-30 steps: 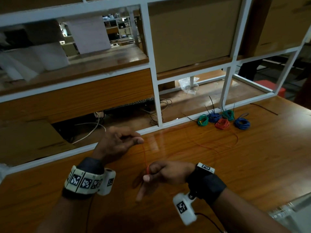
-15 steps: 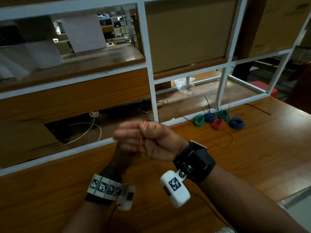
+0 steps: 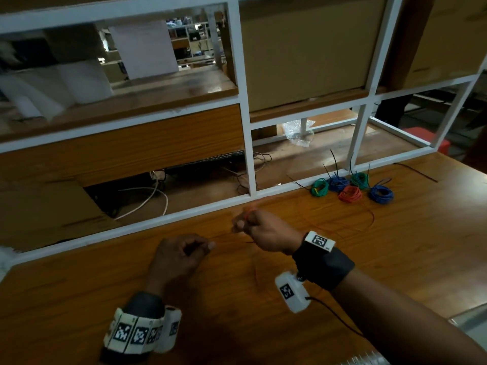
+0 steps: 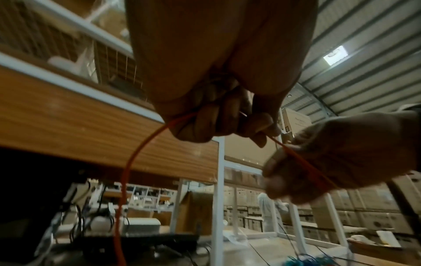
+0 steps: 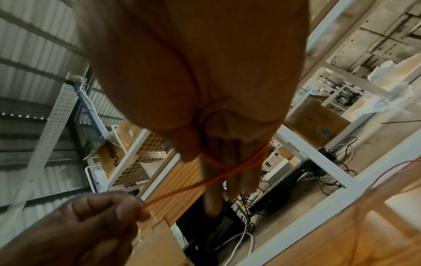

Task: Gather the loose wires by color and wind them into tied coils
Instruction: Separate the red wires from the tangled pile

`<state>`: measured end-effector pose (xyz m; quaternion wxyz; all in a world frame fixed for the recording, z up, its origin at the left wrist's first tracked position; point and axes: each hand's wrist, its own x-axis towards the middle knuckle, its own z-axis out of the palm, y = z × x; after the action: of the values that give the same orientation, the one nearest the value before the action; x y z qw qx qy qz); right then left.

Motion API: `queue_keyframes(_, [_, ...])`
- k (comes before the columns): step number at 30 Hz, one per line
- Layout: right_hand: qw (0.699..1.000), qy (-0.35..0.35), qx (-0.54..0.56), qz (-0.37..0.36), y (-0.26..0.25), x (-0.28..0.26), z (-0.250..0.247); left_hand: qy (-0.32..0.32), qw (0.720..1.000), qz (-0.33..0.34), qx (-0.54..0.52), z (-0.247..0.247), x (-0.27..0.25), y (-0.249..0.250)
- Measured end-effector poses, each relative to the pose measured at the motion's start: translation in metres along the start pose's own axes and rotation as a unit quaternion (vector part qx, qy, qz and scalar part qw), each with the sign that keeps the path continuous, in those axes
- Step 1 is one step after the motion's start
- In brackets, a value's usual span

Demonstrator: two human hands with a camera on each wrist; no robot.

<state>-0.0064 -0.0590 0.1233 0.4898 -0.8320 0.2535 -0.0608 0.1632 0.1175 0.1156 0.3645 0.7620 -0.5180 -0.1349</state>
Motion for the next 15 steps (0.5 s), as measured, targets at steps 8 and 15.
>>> queue_keyframes(8, [0.932,-0.344,0.099,-0.054,-0.003,-0.015,0.022,0.033,0.972,0.231,0.028,-0.05,0.023,0.028])
queue_keyframes(15, [0.806,-0.411,0.408,-0.123,-0.03,-0.024,0.026,0.059,0.976,0.126,-0.168,-0.037,0.044,0.041])
